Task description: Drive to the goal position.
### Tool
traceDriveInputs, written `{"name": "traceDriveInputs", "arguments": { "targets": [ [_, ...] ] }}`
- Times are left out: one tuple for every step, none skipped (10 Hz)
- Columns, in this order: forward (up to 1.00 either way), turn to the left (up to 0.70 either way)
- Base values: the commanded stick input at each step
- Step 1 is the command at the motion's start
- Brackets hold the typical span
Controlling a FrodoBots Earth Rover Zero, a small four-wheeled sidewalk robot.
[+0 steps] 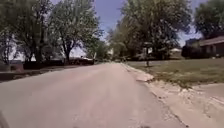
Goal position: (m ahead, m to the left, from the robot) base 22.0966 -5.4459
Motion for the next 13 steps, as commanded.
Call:
{"name": "traceDriveInputs", "arguments": {
  "targets": [
    [0.70, 0.00],
    [0.70, 0.00],
    [0.70, 0.00],
    [0.70, 0.00],
    [0.70, 0.00],
    [0.70, 0.00],
    [0.70, 0.00],
    [0.70, 0.00],
    [0.70, 0.00],
    [0.70, 0.00],
    [0.70, 0.00],
    [0.70, 0.00],
    [0.70, -0.10]
  ]
}}
